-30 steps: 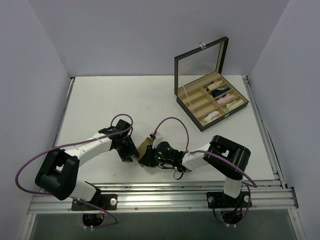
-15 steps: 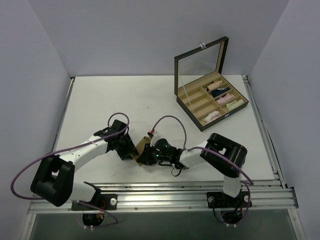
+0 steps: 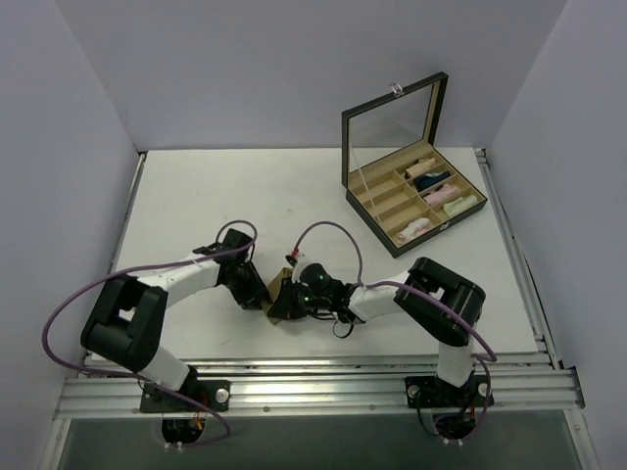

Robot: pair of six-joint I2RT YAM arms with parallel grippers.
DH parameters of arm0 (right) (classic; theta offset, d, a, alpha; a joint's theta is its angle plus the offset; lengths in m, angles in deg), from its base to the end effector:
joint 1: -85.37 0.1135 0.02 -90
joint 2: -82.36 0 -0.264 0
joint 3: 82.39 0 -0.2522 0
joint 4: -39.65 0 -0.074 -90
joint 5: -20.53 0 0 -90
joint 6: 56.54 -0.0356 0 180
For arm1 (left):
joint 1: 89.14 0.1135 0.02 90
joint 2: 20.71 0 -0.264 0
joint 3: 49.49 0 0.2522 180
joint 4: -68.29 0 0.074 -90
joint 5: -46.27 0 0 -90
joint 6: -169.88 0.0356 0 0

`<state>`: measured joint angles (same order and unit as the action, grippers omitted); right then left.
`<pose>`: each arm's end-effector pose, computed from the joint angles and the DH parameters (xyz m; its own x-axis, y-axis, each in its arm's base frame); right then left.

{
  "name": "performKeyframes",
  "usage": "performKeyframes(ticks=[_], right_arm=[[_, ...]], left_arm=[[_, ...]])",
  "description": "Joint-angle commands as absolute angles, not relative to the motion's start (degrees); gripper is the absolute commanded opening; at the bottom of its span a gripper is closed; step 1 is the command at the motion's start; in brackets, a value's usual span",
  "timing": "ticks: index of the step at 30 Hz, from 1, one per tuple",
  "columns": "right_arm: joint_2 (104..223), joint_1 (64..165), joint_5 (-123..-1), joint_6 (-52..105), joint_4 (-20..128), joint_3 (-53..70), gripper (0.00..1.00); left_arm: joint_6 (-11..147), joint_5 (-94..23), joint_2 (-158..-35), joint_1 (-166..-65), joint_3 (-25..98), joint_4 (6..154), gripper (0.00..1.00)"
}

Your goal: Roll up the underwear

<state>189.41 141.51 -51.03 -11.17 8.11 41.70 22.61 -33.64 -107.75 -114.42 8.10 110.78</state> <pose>0.1897 0.3029 0.1334 -0.8031 -0.0008 -0.5959 -0.5475 0.3958 0.7373 0.2322 -0.1166 0.1495 -0.8598 -0.5099 -0.0275 -0.4693 0.8103 -0.3508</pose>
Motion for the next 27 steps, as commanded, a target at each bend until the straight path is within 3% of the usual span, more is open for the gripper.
performKeyframes(ticks=[1, 5, 9, 15, 27], right_arm=[[192.0, 140.9, -54.4, -5.9, 28.5, 41.2, 0.04], [190.0, 140.5, -57.9, -2.6, 38.6, 37.4, 0.23], [184.6, 141.0, -64.9, 1.0, 45.5, 34.5, 0.32], [182.0, 144.0, -76.7, 6.6, 52.3, 27.8, 0.39], [184.5, 150.1, -82.9, 14.2, 50.9, 21.2, 0.42]], left_arm=[[25.3, -37.2, -113.9, -113.8, 9.0, 109.6, 0.39], [27.9, -36.1, -117.6, -113.7, 12.4, 111.3, 0.21], [29.6, -35.8, -121.4, -113.8, 16.6, 117.9, 0.08], [30.0, -38.2, -124.4, -114.0, 20.3, 123.9, 0.04], [29.7, -40.6, -125.9, -115.2, 23.2, 127.3, 0.03]])
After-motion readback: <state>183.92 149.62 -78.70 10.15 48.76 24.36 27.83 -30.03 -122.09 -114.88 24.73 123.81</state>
